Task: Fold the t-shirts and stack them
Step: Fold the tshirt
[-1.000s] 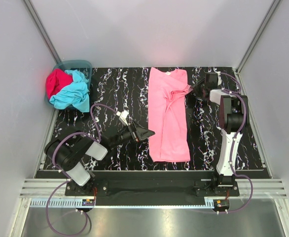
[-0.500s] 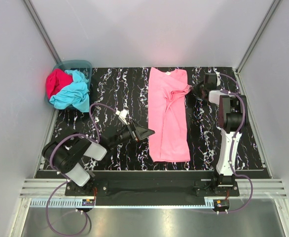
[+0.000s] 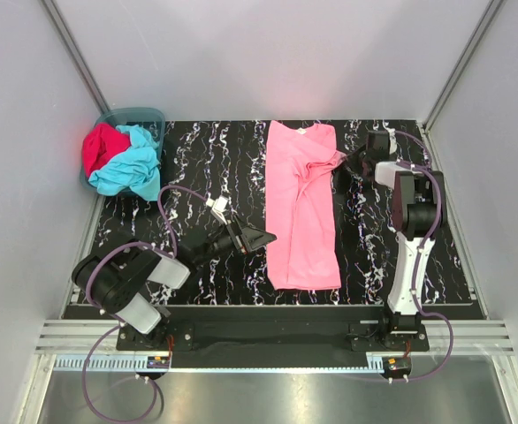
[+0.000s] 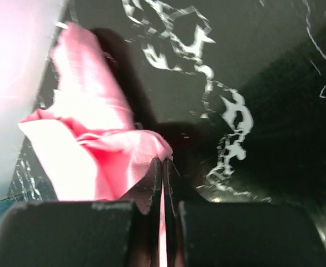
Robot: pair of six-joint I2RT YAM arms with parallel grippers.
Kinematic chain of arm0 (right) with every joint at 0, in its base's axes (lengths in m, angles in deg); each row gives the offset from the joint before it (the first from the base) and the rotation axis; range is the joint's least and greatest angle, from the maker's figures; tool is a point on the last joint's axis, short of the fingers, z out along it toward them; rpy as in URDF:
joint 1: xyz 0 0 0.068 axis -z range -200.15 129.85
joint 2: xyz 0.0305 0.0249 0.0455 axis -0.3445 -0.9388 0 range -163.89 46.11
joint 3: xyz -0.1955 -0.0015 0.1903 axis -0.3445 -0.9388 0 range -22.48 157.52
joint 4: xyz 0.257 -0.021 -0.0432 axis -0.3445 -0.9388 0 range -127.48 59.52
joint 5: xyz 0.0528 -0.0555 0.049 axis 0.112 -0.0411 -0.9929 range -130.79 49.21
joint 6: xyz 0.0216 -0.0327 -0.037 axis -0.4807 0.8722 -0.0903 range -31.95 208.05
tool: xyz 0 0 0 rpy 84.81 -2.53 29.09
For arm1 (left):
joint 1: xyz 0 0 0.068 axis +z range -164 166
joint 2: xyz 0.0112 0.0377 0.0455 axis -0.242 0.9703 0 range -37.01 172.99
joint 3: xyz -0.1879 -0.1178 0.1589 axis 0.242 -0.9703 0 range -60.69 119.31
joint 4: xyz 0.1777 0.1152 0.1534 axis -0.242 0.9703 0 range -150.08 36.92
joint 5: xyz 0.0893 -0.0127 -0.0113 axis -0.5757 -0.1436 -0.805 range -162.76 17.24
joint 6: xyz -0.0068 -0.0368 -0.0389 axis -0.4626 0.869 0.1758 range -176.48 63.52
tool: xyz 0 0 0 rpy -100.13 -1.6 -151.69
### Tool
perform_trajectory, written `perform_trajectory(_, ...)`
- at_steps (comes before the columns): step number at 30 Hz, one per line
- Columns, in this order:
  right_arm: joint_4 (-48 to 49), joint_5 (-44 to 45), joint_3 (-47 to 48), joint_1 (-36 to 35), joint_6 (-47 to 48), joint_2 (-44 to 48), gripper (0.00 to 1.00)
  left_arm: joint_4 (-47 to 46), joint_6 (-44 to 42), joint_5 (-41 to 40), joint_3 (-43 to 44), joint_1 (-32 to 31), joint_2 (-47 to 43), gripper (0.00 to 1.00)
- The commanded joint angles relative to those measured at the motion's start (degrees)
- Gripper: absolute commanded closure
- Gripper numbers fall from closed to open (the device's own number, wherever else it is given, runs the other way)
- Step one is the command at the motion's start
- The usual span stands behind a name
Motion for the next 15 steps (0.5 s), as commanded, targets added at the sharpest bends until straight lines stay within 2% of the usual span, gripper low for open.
perform_trajectory(1, 0.5, 2.6, 0.8, -0.6, 2.7, 8.4, 1.0, -5.4, -2.0, 0.4, -0.7, -0.1, -2.5, 0.04)
perform_trajectory(7, -0.2, 3.9, 0.7, -0.7, 4.3, 12.8, 1.0, -4.5, -2.2, 0.6, -0.5, -0.1, -3.4, 0.04)
perform_trajectory(15, -0.6, 2.9, 1.5, -0.9, 4.4, 13.4, 1.0, -4.3, -2.3, 0.5, -0.8, -0.2, -4.2, 0.05)
